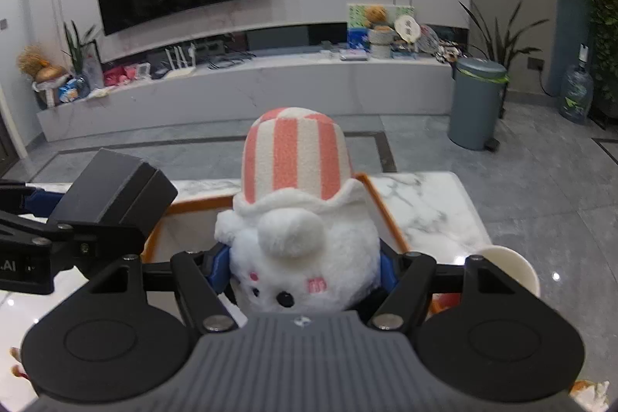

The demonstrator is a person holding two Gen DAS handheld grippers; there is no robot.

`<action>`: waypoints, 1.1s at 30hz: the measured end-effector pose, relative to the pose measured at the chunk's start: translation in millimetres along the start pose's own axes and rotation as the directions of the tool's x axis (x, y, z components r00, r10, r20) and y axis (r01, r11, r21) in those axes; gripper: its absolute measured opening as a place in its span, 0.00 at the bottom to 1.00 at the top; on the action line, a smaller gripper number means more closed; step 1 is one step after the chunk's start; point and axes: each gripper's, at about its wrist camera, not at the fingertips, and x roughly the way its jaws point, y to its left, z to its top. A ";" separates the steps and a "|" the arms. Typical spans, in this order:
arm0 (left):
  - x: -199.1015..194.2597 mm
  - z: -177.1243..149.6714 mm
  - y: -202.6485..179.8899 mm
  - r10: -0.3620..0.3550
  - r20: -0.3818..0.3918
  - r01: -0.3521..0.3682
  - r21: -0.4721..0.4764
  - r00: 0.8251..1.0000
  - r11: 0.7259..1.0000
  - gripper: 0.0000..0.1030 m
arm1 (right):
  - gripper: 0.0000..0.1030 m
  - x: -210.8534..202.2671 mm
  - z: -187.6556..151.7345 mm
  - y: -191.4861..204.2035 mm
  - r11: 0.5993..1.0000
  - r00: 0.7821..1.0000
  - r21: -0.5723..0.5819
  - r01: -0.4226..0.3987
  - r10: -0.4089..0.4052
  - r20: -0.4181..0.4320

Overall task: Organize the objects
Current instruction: 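Lift and carry the grey box with the left tool while the right tool carries the plush, then lower the grey box into the orange box while the right tool releases the plush inside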

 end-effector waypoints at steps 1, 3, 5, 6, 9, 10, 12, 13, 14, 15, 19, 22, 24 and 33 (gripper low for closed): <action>4.8 0.3 -4.7 0.000 -0.013 0.000 0.018 1.000 1.000 0.84 | 0.69 2.5 -1.1 -4.1 1.000 1.000 0.003 0.004 -0.004 -0.013; 16.2 -1.2 -10.7 0.010 -0.038 -0.007 0.059 0.999 0.998 0.84 | 0.69 7.2 -3.0 -9.0 1.000 1.000 0.006 0.008 -0.007 -0.030; 28.2 -1.2 -14.3 0.031 -0.063 -0.025 0.093 0.998 0.995 0.84 | 0.69 12.8 -7.0 -11.1 1.000 0.999 -0.005 0.024 -0.025 -0.048; 32.1 -2.1 -17.2 0.038 -0.072 -0.030 0.105 0.997 0.994 0.84 | 0.69 16.3 -9.1 -11.5 0.999 0.997 -0.022 0.043 -0.044 -0.056; 43.8 -3.3 -23.6 0.064 -0.098 -0.050 0.140 0.993 0.989 0.84 | 0.69 24.9 -14.5 -14.6 0.997 0.994 -0.056 0.058 -0.063 -0.086; 46.4 -4.1 -25.4 0.073 -0.105 -0.056 0.151 0.992 0.987 0.84 | 0.69 27.3 -16.5 -15.3 0.996 0.994 -0.062 0.057 -0.062 -0.095; 51.3 -6.8 -28.7 0.086 -0.115 -0.065 0.173 0.990 0.983 0.84 | 0.69 31.7 -19.5 -16.1 0.995 0.992 -0.079 0.057 -0.066 -0.108; 50.5 -9.4 -31.7 0.092 -0.114 -0.070 0.188 0.989 0.980 0.84 | 0.69 34.2 -21.0 -16.0 0.994 0.991 -0.090 0.060 -0.070 -0.115; 50.6 -10.6 -34.9 0.102 -0.112 -0.077 0.205 0.988 0.976 0.84 | 0.69 36.3 -22.6 -15.2 0.993 0.990 -0.101 0.064 -0.077 -0.120; 52.0 -10.8 -37.2 0.113 -0.111 -0.086 0.219 0.987 0.972 0.84 | 0.69 38.7 -24.1 -14.5 0.991 0.989 -0.116 0.069 -0.084 -0.125; 56.1 -12.0 -40.2 0.121 -0.125 -0.090 0.228 0.985 0.969 0.84 | 0.69 43.1 -25.9 -12.1 0.984 0.985 -0.150 0.096 -0.116 -0.131; 59.0 -14.1 -38.1 0.128 -0.141 -0.093 0.232 0.982 0.968 0.84 | 0.69 44.9 -26.8 -12.2 0.982 0.982 -0.157 0.101 -0.123 -0.140; 62.6 -14.8 -37.5 0.133 -0.152 -0.095 0.234 0.979 0.967 0.84 | 0.69 46.2 -28.0 -10.6 0.978 0.980 -0.174 0.112 -0.138 -0.143; 75.9 -18.6 -40.4 0.160 -0.187 -0.103 0.283 0.969 0.954 0.84 | 0.69 54.1 -33.8 6.8 0.944 0.970 -0.300 0.139 -0.190 -0.148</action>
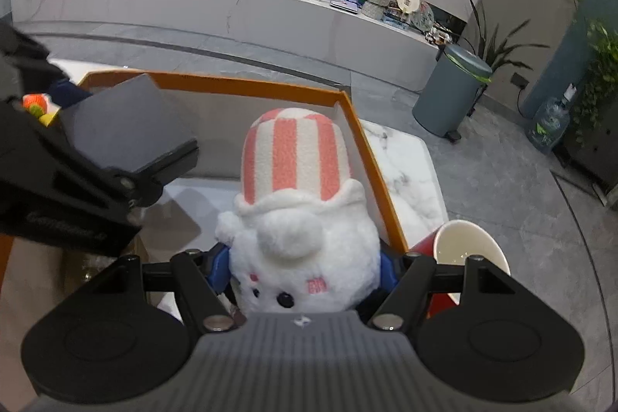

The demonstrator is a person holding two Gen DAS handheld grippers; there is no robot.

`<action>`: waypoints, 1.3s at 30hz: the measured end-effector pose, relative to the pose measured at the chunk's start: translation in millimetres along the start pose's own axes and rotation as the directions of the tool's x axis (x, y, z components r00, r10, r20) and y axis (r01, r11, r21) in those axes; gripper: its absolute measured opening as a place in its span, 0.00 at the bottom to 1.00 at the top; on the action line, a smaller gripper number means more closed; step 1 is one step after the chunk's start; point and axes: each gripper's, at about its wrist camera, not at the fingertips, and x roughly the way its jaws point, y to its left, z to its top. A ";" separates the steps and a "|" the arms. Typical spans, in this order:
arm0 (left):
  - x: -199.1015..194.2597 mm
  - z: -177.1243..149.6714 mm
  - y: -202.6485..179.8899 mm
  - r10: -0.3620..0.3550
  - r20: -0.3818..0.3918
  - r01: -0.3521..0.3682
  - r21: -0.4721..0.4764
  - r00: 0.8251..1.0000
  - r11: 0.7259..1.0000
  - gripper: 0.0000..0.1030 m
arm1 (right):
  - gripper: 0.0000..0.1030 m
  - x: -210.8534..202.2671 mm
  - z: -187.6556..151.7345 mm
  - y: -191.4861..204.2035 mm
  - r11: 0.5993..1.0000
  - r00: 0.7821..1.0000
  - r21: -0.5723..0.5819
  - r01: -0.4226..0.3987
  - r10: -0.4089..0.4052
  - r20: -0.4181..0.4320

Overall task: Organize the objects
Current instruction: 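Lower the grey box into the orange box while the right tool releases the plush inside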

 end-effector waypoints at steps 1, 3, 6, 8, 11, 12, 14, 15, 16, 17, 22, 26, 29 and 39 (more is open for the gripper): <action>1.5 0.5 -2.9 0.003 -0.005 -0.003 0.016 1.000 1.000 0.84 | 0.69 -0.8 -0.2 2.2 1.000 1.000 -0.014 -0.015 0.015 0.003; 4.3 0.8 -9.9 0.028 -0.010 -0.028 0.049 1.000 0.998 0.84 | 0.69 0.2 -0.4 6.3 0.999 1.000 -0.031 -0.026 0.026 -0.005; 9.9 2.4 -10.1 0.044 -0.029 -0.042 0.064 0.999 0.997 0.84 | 0.69 4.7 1.4 10.7 0.998 1.000 -0.063 0.004 -0.006 -0.029; 15.5 5.0 -8.5 0.033 -0.055 -0.029 0.060 0.998 0.998 0.84 | 0.69 6.4 2.8 8.9 0.998 0.999 -0.061 -0.018 0.016 -0.033; 19.8 4.7 -9.4 0.035 -0.072 -0.030 0.061 0.997 0.998 0.84 | 0.70 9.9 4.8 8.6 0.997 0.999 -0.073 -0.018 0.015 -0.045; 20.4 4.4 -9.8 0.040 -0.074 -0.036 0.064 0.996 0.997 0.84 | 0.71 11.0 5.3 9.0 0.997 0.999 -0.078 -0.015 0.012 -0.048; 22.2 3.3 -10.1 0.043 -0.078 -0.037 0.066 0.996 0.997 0.84 | 0.72 12.9 5.8 11.2 0.995 0.999 -0.099 -0.007 0.003 -0.050; 23.2 3.1 -9.9 0.041 -0.079 -0.036 0.066 0.996 0.997 0.85 | 0.72 14.5 6.3 11.1 0.995 0.999 -0.104 -0.005 -0.001 -0.052; 24.0 3.3 -9.2 0.040 -0.081 -0.035 0.064 0.996 0.997 0.85 | 0.72 16.4 6.0 11.2 0.994 0.999 -0.111 -0.004 -0.002 -0.055; 24.2 3.4 -8.9 0.039 -0.081 -0.034 0.064 0.996 0.997 0.85 | 0.72 17.9 6.2 10.6 0.994 0.998 -0.113 -0.005 -0.002 -0.059; 22.9 2.3 -9.2 0.041 -0.067 -0.038 0.055 0.997 0.998 0.87 | 0.72 22.1 8.6 6.6 0.995 0.996 -0.103 -0.016 0.007 -0.084; 20.2 3.3 -8.5 0.034 -0.057 -0.032 0.040 0.998 0.999 0.88 | 0.75 20.3 6.8 4.4 0.996 0.997 -0.084 -0.012 0.005 -0.079; 16.9 4.1 -5.8 0.023 -0.048 -0.023 0.011 0.999 1.000 0.89 | 0.78 15.0 4.3 6.6 0.997 0.998 -0.075 -0.004 -0.001 -0.065; -0.8 -0.7 11.5 -0.034 0.023 0.036 -0.117 0.999 0.992 0.95 | 0.89 -10.1 2.7 -11.9 0.997 0.998 0.043 -0.066 0.066 0.002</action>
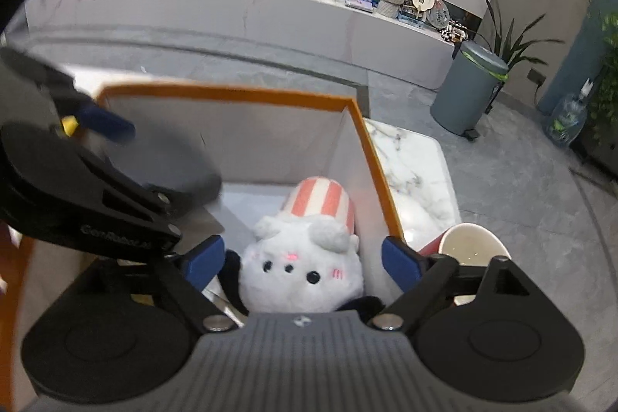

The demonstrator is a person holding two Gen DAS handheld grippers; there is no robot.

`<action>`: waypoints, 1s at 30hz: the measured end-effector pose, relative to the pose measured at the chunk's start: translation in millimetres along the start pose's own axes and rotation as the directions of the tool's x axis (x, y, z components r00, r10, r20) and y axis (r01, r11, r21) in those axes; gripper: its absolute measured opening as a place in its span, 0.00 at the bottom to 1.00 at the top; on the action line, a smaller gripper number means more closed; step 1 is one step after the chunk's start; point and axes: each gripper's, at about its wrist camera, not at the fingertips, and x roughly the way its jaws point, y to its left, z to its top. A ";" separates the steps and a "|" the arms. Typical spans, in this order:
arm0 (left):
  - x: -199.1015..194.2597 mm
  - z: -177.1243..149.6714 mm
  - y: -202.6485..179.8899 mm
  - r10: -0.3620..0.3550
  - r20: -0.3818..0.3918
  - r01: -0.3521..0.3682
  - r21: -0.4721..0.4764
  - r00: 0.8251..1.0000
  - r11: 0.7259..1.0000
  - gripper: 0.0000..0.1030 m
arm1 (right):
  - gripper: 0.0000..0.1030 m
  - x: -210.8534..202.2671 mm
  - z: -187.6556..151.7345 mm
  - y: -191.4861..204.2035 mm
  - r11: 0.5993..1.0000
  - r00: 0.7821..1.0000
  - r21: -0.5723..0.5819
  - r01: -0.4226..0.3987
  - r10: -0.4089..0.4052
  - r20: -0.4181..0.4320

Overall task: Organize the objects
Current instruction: 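Lower the grey box into the orange box while the right tool releases the plush inside, then move the left tool toward the brown bear plush while the right tool approaches the pink wallet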

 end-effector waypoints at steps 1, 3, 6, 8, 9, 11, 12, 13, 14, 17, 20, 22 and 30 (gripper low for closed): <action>-0.9 0.2 3.2 -0.018 0.003 0.018 -0.017 1.000 1.000 0.95 | 0.89 -3.5 0.7 -1.0 1.000 1.000 0.005 0.000 0.000 0.008; -4.5 0.8 8.6 -0.037 0.018 0.038 -0.037 0.999 0.999 0.95 | 0.89 -8.2 1.6 -1.6 1.000 1.000 0.014 -0.006 0.006 0.019; -9.1 5.5 11.6 -0.037 0.027 0.039 -0.055 0.999 0.998 0.96 | 0.91 -16.7 1.7 -2.7 0.999 0.999 0.037 -0.009 0.007 0.044; -12.2 5.2 13.7 -0.041 0.033 0.042 -0.061 0.999 0.997 0.96 | 0.91 -18.1 3.4 -4.0 0.999 0.998 0.043 -0.016 0.013 0.054; -14.4 5.1 15.2 -0.040 0.038 0.042 -0.062 0.998 0.997 0.96 | 0.91 -19.1 4.2 -4.1 0.999 0.998 0.046 -0.020 0.017 0.058; -20.6 2.5 17.4 -0.035 0.060 0.039 -0.063 0.998 0.997 0.96 | 0.91 -24.4 4.3 -1.3 0.998 0.997 0.051 -0.029 0.025 0.070; -24.3 1.9 19.5 -0.035 0.072 0.040 -0.066 0.997 0.997 0.95 | 0.92 -25.5 6.4 -2.8 0.998 0.997 0.054 -0.035 0.031 0.077; -27.8 1.0 21.5 -0.036 0.085 0.042 -0.071 0.996 0.997 0.95 | 0.92 -27.7 7.4 -1.4 0.997 0.996 0.060 -0.043 0.038 0.085; -31.8 -0.3 25.0 -0.037 0.099 0.045 -0.077 0.994 0.996 0.95 | 0.93 -30.4 8.2 -0.9 0.996 0.994 0.068 -0.050 0.043 0.096; -39.2 -4.2 38.6 -0.043 0.104 0.056 -0.131 0.994 0.990 0.96 | 0.94 -37.5 11.5 4.0 0.994 0.990 0.084 -0.075 0.063 0.129; -46.0 -9.1 51.6 -0.039 0.107 0.058 -0.175 0.993 0.983 0.96 | 0.94 -43.6 15.4 14.7 0.991 0.983 0.092 -0.094 0.078 0.166; -53.3 -14.4 59.3 -0.029 0.117 0.050 -0.184 0.993 0.982 0.96 | 0.94 -48.3 17.0 24.6 0.992 0.978 0.084 -0.094 0.076 0.196; -78.8 -37.0 86.5 -0.009 0.130 0.034 -0.192 0.991 0.981 0.96 | 0.94 -65.3 19.0 60.9 0.988 0.960 0.049 -0.149 0.132 0.248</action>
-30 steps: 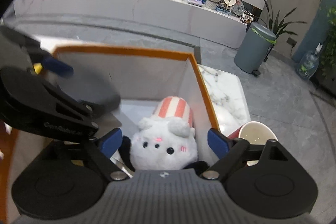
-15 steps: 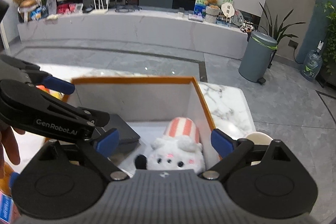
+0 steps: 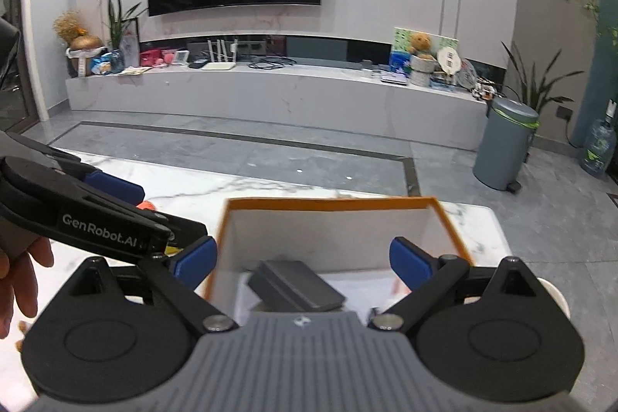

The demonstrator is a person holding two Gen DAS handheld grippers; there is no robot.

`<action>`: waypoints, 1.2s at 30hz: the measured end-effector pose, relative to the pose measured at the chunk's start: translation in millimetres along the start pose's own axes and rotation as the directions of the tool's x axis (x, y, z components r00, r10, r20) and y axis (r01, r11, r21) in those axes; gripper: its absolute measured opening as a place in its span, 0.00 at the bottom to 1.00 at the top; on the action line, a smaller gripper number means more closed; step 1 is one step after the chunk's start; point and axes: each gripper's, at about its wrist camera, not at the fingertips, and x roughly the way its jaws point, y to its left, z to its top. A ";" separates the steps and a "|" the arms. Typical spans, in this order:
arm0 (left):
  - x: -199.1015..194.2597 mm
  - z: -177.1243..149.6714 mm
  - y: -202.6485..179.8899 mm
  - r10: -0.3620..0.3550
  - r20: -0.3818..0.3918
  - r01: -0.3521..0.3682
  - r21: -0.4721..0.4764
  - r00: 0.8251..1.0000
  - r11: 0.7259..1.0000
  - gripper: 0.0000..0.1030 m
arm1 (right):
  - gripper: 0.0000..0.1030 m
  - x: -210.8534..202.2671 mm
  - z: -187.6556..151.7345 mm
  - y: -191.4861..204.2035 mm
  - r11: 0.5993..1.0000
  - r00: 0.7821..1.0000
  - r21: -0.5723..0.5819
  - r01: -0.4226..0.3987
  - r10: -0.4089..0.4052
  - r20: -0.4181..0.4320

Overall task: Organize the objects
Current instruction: 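Move the left tool toward the brown bear plush while the right tool approaches the pink wallet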

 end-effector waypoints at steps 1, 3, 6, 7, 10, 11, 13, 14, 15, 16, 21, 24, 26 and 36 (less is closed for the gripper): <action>-2.3 -1.8 2.3 0.003 0.000 -0.003 -0.002 1.000 1.000 0.96 | 0.94 -1.2 0.3 5.3 1.000 1.000 -0.005 -0.004 0.004 0.001; -8.5 -4.8 6.8 -0.004 0.000 0.004 -0.011 1.000 1.000 0.96 | 0.94 -4.3 1.1 15.3 1.000 1.000 -0.015 0.000 0.000 -0.002; -21.5 -8.0 10.3 -0.019 0.011 0.019 -0.005 1.000 1.000 0.96 | 0.94 -17.4 1.7 27.6 0.999 1.000 -0.024 0.021 -0.021 0.008; -27.4 -9.0 10.7 -0.027 0.023 0.027 0.000 0.999 1.000 0.96 | 0.94 -23.3 1.3 29.7 1.000 1.000 -0.020 0.020 -0.020 0.010; -44.6 -8.9 8.2 -0.053 0.056 0.052 0.025 0.997 0.998 0.96 | 0.94 -37.4 0.7 36.5 0.999 0.999 0.008 -0.037 0.037 -0.008; -51.6 -8.4 6.6 -0.058 0.070 0.055 0.039 0.996 0.998 0.96 | 0.94 -40.7 1.7 40.4 0.999 0.998 0.010 -0.053 0.053 -0.016; -66.8 -7.9 4.2 -0.051 0.103 0.044 0.069 0.993 0.997 0.96 | 0.94 -48.8 5.0 52.2 0.999 0.999 -0.019 -0.046 0.046 -0.015; -74.2 -8.1 4.1 -0.045 0.120 0.036 0.077 0.992 0.996 0.96 | 0.94 -52.7 7.4 58.1 0.999 0.999 -0.039 -0.036 0.036 -0.011; -83.4 -8.7 5.9 -0.042 0.135 0.032 0.080 0.990 0.996 0.97 | 0.94 -56.6 10.3 63.5 0.998 1.000 -0.056 -0.028 0.028 -0.007; -89.7 -9.6 7.7 -0.043 0.144 0.032 0.078 0.989 0.996 0.97 | 0.94 -62.0 13.8 69.6 0.997 1.000 -0.071 -0.025 0.025 -0.002; -110.2 -25.9 26.1 -0.048 0.148 0.039 0.061 0.988 0.997 1.00 | 0.94 -84.0 23.7 91.0 0.994 0.999 -0.103 -0.032 0.031 -0.005; -110.8 -44.0 34.3 -0.056 0.135 0.049 0.059 0.989 0.997 1.00 | 0.94 -93.9 19.3 100.6 0.993 1.000 -0.116 -0.021 0.018 -0.024; -108.7 -52.2 41.0 -0.073 0.120 0.068 0.042 0.990 0.997 1.00 | 0.95 -98.6 14.2 109.6 0.990 0.999 -0.143 -0.003 -0.003 -0.038; -102.7 -102.0 53.6 -0.131 0.051 0.124 0.114 0.990 0.986 1.00 | 0.95 -104.0 -28.5 152.0 0.987 0.987 -0.155 0.028 -0.052 -0.152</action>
